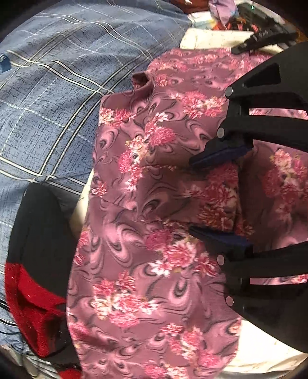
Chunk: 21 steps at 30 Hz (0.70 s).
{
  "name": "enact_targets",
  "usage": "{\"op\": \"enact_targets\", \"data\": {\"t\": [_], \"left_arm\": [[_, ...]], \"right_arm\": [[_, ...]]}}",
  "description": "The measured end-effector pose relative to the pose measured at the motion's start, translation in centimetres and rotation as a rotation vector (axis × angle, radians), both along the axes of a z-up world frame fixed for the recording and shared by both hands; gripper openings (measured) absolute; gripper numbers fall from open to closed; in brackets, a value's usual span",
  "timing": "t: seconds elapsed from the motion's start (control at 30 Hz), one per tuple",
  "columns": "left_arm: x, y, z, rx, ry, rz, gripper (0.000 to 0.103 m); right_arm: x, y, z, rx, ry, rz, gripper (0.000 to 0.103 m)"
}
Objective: Fold small clothes
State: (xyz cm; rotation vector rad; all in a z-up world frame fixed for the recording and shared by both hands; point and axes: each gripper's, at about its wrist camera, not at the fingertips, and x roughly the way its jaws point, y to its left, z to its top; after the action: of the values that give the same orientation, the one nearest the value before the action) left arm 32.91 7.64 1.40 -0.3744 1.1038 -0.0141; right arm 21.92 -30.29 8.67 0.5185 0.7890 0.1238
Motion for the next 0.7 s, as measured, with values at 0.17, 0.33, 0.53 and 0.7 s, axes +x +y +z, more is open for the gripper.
{"op": "enact_targets", "data": {"t": [0.17, 0.33, 0.53, 0.7], "left_arm": [[-2.3, 4.0, 1.4, -0.175, 0.007, 0.04, 0.05], [-5.5, 11.1, 3.4, -0.285, -0.021, 0.132, 0.051], [-9.2, 17.9, 2.9, -0.378, -0.054, 0.295, 0.055], [-10.5, 23.2, 1.6, -0.385, -0.048, 0.431, 0.055]], "right_arm": [[0.1, 0.4, 0.1, -0.03, -0.001, -0.007, 0.016], [0.7, 0.5, -0.1, -0.019, -0.005, -0.01, 0.016], [0.5, 0.5, -0.2, -0.015, -0.01, -0.012, 0.016], [0.8, 1.3, 0.8, -0.061, 0.022, -0.035, 0.02]]}}
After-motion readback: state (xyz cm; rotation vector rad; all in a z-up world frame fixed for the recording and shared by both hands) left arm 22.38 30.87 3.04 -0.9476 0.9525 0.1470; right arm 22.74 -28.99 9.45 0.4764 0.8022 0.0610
